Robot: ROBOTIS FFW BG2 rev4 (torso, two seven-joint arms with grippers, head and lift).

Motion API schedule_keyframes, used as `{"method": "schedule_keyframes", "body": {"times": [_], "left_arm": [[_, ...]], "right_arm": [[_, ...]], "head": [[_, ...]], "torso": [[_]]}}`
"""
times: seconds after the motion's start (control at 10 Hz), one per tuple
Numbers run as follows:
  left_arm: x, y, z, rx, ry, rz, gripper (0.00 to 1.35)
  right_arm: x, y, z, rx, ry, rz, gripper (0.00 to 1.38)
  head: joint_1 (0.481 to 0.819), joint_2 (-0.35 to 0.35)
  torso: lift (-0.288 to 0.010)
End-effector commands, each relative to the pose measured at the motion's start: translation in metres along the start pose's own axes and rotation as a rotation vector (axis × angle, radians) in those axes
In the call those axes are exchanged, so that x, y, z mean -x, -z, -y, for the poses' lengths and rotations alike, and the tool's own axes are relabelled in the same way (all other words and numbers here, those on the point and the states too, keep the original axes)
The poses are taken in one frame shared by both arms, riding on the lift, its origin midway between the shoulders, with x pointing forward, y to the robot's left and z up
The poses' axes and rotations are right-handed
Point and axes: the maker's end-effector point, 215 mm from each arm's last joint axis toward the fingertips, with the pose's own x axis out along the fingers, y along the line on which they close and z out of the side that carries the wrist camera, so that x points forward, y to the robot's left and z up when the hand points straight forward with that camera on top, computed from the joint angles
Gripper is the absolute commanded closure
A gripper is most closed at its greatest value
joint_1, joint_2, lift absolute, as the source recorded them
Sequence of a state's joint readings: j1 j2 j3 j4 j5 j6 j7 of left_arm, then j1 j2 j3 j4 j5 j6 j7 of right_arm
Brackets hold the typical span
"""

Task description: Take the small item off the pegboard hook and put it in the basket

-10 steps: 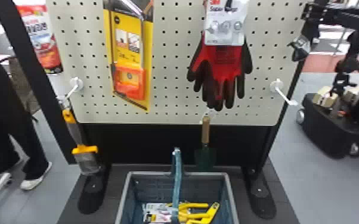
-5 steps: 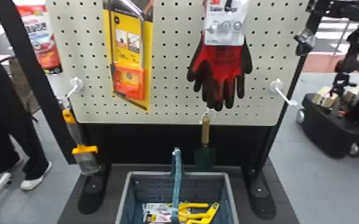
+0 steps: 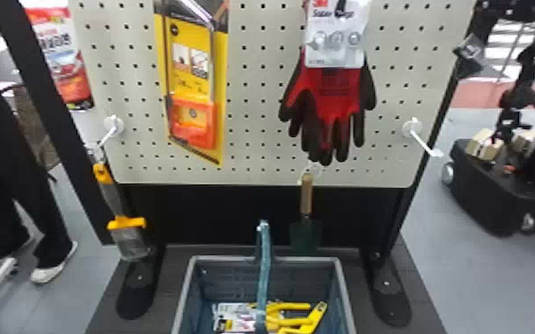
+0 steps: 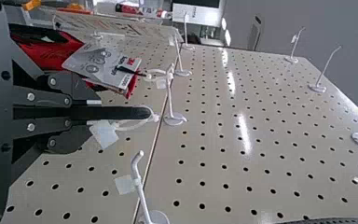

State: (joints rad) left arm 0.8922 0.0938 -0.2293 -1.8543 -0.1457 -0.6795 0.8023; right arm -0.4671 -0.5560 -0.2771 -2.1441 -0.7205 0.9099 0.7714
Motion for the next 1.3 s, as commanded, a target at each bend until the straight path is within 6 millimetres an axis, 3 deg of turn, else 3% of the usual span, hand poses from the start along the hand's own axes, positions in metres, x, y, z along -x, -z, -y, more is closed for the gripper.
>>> {"method": "schedule_keyframes", "body": {"times": [0.0, 0.4, 0.9, 1.2], "left_arm": [[0.0, 0.0, 0.0, 0.001, 0.0, 0.0, 0.1], [0.001, 0.003, 0.0, 0.0, -0.002, -0.009, 0.1], [-0.001, 0.004, 0.0, 0.003, -0.001, -0.009, 0.1], [-0.001, 0.005, 0.001, 0.006, -0.001, -0.013, 0.1]], "right_arm": [[0.009, 0.004, -0.014, 0.0, 0.014, 0.013, 1.2], [0.027, 0.028, -0.04, -0.061, 0.065, 0.052, 1.2], [0.039, 0.063, -0.057, -0.187, 0.177, 0.141, 1.2], [0.056, 0.105, -0.059, -0.318, 0.307, 0.188, 1.2]], "head": [[0.549, 0.0], [0.549, 0.0], [0.549, 0.0], [0.549, 0.0]], "torso": [[-0.1], [-0.1], [-0.1], [-0.1]]}}
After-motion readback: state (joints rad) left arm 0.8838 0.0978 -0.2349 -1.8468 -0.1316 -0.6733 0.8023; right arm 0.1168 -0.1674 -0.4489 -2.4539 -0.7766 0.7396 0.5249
